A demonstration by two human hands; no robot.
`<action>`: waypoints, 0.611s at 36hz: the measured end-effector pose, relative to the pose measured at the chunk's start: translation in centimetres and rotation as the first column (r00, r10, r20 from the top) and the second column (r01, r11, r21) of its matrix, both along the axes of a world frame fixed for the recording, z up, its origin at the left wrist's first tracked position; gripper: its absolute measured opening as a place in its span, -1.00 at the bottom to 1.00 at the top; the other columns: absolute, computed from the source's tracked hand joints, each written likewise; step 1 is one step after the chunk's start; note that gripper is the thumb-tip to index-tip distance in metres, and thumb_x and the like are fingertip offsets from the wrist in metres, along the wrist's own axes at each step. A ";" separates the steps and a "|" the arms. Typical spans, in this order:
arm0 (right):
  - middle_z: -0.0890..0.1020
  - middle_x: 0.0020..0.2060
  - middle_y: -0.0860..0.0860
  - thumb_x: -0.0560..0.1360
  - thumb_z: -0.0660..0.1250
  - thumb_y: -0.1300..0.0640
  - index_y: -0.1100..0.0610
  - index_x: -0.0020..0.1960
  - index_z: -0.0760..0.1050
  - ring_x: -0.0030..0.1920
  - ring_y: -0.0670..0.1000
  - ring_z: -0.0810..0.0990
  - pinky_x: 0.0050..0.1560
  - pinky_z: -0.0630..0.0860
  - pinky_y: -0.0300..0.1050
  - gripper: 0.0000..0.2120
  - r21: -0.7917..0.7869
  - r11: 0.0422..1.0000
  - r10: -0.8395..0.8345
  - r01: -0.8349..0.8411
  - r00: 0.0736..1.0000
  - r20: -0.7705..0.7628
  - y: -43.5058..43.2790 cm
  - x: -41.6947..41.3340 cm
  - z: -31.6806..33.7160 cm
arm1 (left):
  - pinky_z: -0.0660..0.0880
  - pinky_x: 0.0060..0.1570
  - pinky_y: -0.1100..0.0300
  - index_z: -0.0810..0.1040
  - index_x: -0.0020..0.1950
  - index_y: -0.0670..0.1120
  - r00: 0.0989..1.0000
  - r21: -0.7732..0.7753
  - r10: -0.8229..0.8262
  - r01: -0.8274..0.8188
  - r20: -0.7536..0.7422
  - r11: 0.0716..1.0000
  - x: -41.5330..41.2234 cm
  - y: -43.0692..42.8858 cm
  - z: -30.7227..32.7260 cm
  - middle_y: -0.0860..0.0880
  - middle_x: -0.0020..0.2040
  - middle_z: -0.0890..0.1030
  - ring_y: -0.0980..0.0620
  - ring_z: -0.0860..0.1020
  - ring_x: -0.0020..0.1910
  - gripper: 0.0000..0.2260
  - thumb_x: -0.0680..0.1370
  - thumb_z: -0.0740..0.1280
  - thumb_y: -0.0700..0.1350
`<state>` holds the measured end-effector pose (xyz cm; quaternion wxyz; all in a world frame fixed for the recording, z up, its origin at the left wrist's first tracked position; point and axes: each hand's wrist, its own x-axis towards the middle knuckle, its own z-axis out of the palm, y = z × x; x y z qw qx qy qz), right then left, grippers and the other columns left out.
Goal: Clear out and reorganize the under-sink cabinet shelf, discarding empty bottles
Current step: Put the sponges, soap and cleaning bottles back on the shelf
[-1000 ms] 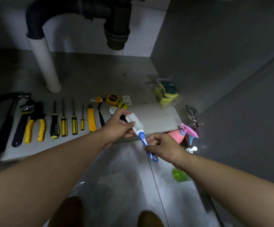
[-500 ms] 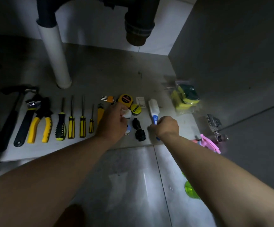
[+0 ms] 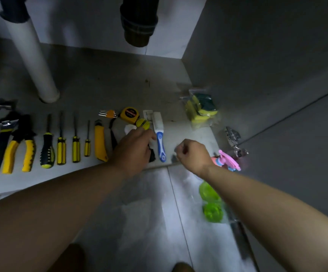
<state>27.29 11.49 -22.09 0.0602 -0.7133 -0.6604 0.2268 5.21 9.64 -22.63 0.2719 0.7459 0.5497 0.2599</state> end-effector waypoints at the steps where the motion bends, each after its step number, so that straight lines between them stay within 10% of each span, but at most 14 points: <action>1: 0.69 -0.18 0.02 0.50 0.32 0.09 0.10 -0.10 0.60 -0.09 0.10 0.64 -0.10 0.51 -0.13 -0.89 0.007 1.000 0.026 -0.026 0.999 0.042 -0.6 1.4 0.8 | 0.47 0.10 -0.10 0.55 0.23 -0.11 1.000 0.006 -0.029 0.029 -0.004 1.000 0.6 -0.2 0.2 -0.13 0.16 0.53 -0.18 0.49 0.16 -0.68 0.51 0.30 -0.33; 11: 0.70 -0.01 0.00 0.41 0.27 -0.18 -0.01 0.05 0.54 0.08 0.14 0.66 -0.05 0.50 -0.09 -0.67 -0.354 0.929 0.088 0.105 0.867 0.490 -9.6 12.6 6.0 | 0.42 0.19 -0.02 0.53 0.25 0.04 0.931 -0.109 -0.344 0.332 -0.122 0.937 7.4 -3.0 2.1 0.01 0.16 0.47 -0.04 0.42 0.20 -0.68 0.58 0.20 -0.25; 22: 0.64 0.13 0.15 0.51 0.35 -0.03 0.04 0.24 0.51 0.14 0.21 0.61 0.08 0.54 -0.05 -0.67 -0.319 0.946 0.102 0.052 0.888 0.448 -12.8 12.8 4.7 | 0.48 0.11 0.12 0.55 0.23 0.08 0.867 -0.317 -0.498 0.465 -0.028 0.826 9.2 -4.6 2.2 0.05 0.15 0.49 0.04 0.50 0.05 -0.74 0.59 0.29 -0.17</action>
